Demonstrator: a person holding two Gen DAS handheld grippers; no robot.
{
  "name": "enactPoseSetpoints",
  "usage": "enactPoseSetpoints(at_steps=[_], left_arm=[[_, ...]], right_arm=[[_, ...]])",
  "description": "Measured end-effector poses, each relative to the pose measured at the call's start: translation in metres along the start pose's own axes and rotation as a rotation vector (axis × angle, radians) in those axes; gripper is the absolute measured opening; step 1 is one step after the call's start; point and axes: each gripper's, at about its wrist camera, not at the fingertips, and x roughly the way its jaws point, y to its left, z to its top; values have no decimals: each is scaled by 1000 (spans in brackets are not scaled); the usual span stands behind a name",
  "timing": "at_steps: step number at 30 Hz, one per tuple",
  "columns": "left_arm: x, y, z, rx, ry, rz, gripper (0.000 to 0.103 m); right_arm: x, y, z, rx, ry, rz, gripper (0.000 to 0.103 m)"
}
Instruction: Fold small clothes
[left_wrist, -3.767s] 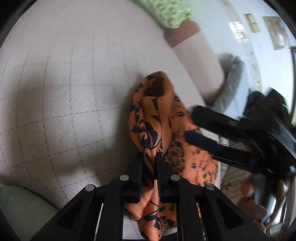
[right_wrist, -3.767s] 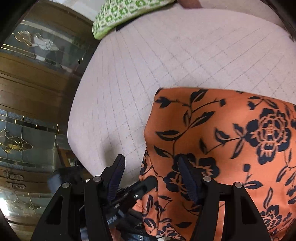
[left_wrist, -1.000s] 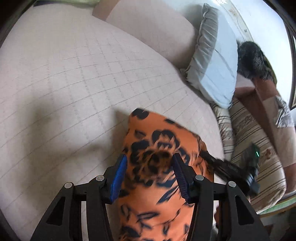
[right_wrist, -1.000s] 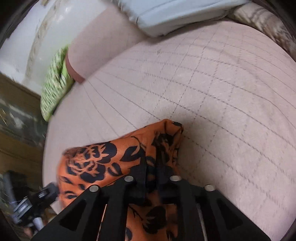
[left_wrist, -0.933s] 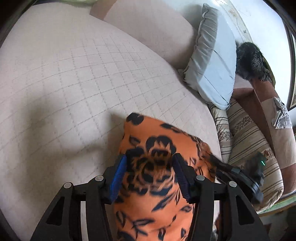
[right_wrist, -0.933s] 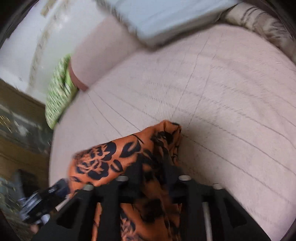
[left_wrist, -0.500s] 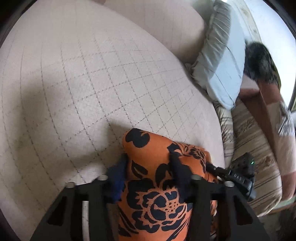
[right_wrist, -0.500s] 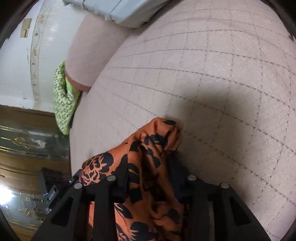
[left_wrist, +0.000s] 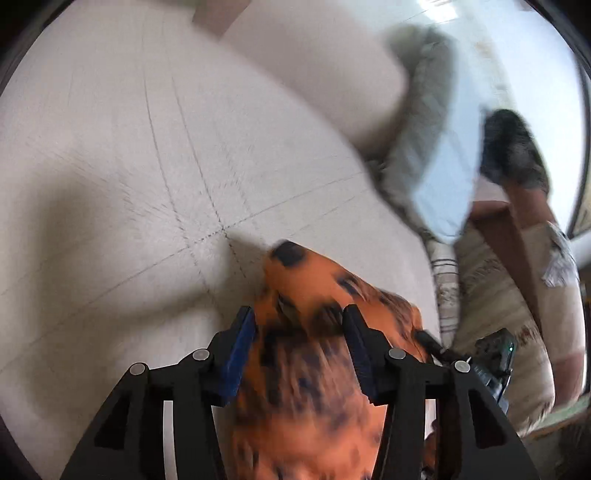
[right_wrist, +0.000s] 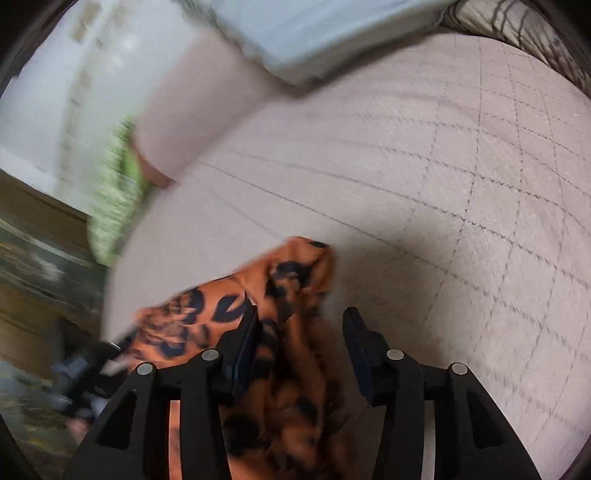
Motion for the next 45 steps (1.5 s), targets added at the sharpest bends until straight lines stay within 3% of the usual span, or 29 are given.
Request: enactPoseSetpoints(at_steps=[2, 4, 7, 8, 9, 10, 11, 14, 18, 22, 25, 27, 29, 31, 34, 37, 38, 39, 41, 43, 45], left_arm=[[-33, -9, -23, 22, -41, -26, 61], [-51, -16, -51, 64, -18, -45, 62], [-49, -15, -84, 109, 39, 23, 62], [-39, -10, -94, 90, 79, 32, 61], [-32, -8, -100, 72, 108, 22, 60], [-26, -4, -108, 56, 137, 13, 49], [-20, -3, -115, 52, 157, 25, 33], [-11, -8, -122, 120, 120, 110, 15], [-15, -15, -125, 120, 91, 146, 13], [-10, -12, -131, 79, 93, 176, 26], [-37, -26, -143, 101, 79, 121, 34], [-52, -25, -146, 83, 81, 45, 41], [-56, -19, -141, 37, 72, 41, 47], [-54, -13, -138, 23, 76, 52, 49], [-38, -9, -134, 19, 149, 23, 51], [-18, -7, -133, 6, 177, 33, 52], [-15, -5, -133, -5, 172, 23, 51], [-14, -2, -133, -21, 164, 17, 48], [-11, 1, -131, -32, 165, 71, 18], [-11, -1, -126, -17, 185, 56, 12], [-38, -6, -116, -36, 141, -28, 10]], right_arm=[[-39, 0, -17, 7, -68, 46, 52], [-68, 5, -47, -7, -99, 90, 52], [-74, 5, -96, 18, -50, 86, 51], [-72, 3, -106, 20, -34, 42, 41], [-67, 1, -117, 23, -12, -57, 10], [-66, 1, -120, 24, 6, -122, 3], [-68, 4, -121, 7, 7, -135, 3], [-73, 13, -125, -40, 31, -226, 2], [-71, 2, -141, -1, 70, -290, 2], [-62, -4, -136, 49, 98, -325, 0], [-77, -4, -140, 59, 43, -250, 17], [-99, -6, -146, 68, -37, -165, 61], [-117, -8, -143, 75, -112, -89, 81], [-116, -9, -135, 82, -109, -108, 81], [-85, -20, -122, 128, 26, -109, 81], [-54, -37, -117, 209, 136, -96, 79], [-54, -35, -124, 193, 138, -113, 76], [-53, -30, -127, 165, 143, -136, 64], [-49, -22, -134, 125, 150, -159, 45], [-51, -19, -141, 115, 145, -138, 36], [-53, -14, -142, 110, 130, -124, 25]])
